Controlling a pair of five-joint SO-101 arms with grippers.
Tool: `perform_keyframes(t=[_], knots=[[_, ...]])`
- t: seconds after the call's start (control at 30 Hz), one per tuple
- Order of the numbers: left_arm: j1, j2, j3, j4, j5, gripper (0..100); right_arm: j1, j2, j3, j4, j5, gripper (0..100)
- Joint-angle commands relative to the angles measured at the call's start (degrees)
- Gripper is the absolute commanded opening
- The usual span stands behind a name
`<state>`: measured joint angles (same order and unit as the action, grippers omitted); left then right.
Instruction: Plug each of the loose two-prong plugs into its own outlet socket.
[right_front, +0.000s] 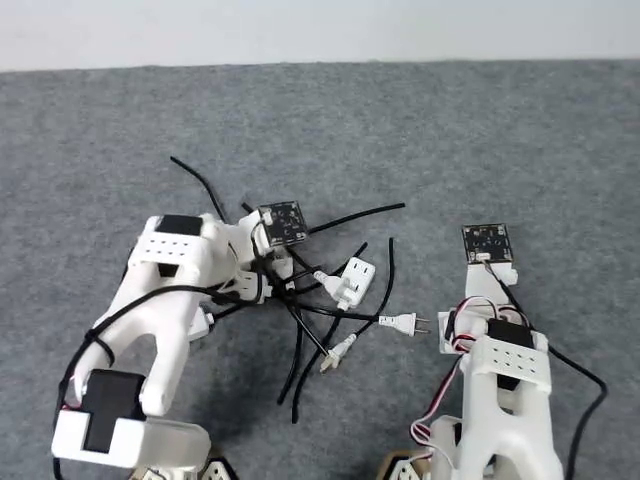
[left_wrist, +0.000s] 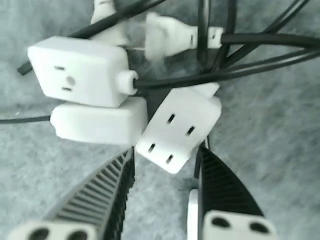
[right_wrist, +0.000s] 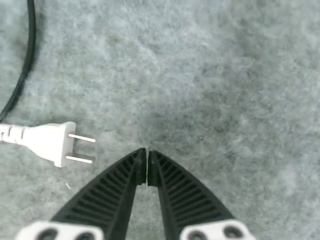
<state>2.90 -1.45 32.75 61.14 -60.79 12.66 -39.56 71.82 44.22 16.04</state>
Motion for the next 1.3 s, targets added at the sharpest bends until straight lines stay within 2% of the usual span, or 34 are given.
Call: perform_keyframes(t=[0.0, 0.2, 0.4, 0.53, 0.8, 0.9, 1.03, 1.1, 1.27], knots=[[-0.35, 0.62, -2.68, 0.35, -1.32, 19, -0.57, 0.13, -1.49, -0.75, 0.62, 1.3], [1.58, 10.02, -5.05, -3.16, -1.32, 18, -0.57, 0.13, -1.49, -0.57, 1.32, 1.3], [2.64, 16.35, -15.08, 4.84, -1.49, 16, -0.66, 0.04, -0.79, -1.01, 2.55, 1.3], [4.04, 17.93, -15.43, 7.82, -5.19, 1, -0.66, -0.04, -0.79, -1.01, 2.55, 1.3], [6.33, 17.93, -15.34, 18.29, -5.63, 1, -0.66, -0.22, -0.79, -1.01, 2.55, 1.3], [7.56, 18.02, -15.25, 20.22, 4.48, 1, -0.66, -0.31, -0.79, -1.01, 2.55, 1.3], [10.29, 17.93, -12.00, 18.46, 26.64, 1, -0.66, -0.31, -0.79, -1.01, 2.55, 1.3], [10.46, 16.53, -9.36, 15.82, 35.43, 1, -0.66, -0.31, -0.79, -1.01, 2.55, 1.3], [7.21, 3.96, -1.54, 9.23, 37.36, 2, -0.66, -0.31, -0.70, -1.01, 2.55, 1.3]])
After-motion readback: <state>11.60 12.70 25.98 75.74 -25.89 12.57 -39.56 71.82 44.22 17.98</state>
